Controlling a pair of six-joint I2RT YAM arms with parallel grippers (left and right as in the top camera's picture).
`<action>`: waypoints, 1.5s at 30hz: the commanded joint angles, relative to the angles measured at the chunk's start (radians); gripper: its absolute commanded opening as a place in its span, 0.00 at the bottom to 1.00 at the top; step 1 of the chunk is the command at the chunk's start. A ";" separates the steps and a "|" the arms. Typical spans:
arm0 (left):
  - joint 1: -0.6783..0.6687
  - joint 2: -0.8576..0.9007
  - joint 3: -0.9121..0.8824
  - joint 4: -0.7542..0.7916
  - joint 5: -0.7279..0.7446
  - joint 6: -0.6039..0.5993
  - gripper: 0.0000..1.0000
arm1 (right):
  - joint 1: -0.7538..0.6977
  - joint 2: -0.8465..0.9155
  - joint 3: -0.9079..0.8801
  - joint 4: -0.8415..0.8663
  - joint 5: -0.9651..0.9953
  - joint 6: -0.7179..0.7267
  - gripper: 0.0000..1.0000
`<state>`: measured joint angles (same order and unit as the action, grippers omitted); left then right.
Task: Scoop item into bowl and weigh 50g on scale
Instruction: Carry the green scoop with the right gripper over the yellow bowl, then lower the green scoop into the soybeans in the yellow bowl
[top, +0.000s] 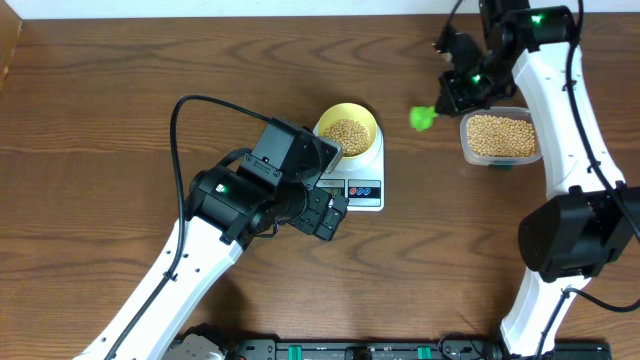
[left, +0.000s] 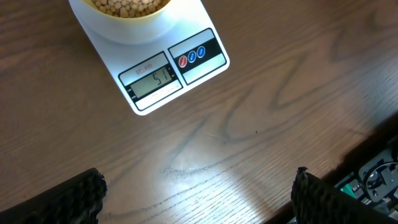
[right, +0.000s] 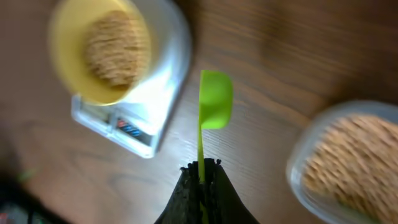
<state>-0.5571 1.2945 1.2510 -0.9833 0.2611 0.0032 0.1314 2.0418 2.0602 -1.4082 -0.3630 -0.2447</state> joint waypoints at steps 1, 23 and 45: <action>0.004 -0.002 -0.002 0.001 0.008 -0.001 0.98 | 0.048 -0.038 0.021 0.007 -0.179 -0.154 0.01; 0.004 -0.002 -0.002 0.001 0.008 -0.001 0.98 | 0.178 -0.037 0.020 0.113 -0.106 -0.251 0.01; 0.004 -0.002 -0.002 0.001 0.008 -0.001 0.98 | 0.269 -0.027 -0.095 0.218 0.032 -0.239 0.01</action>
<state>-0.5571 1.2945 1.2510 -0.9833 0.2611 0.0032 0.3908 2.0411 1.9854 -1.2015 -0.3630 -0.4805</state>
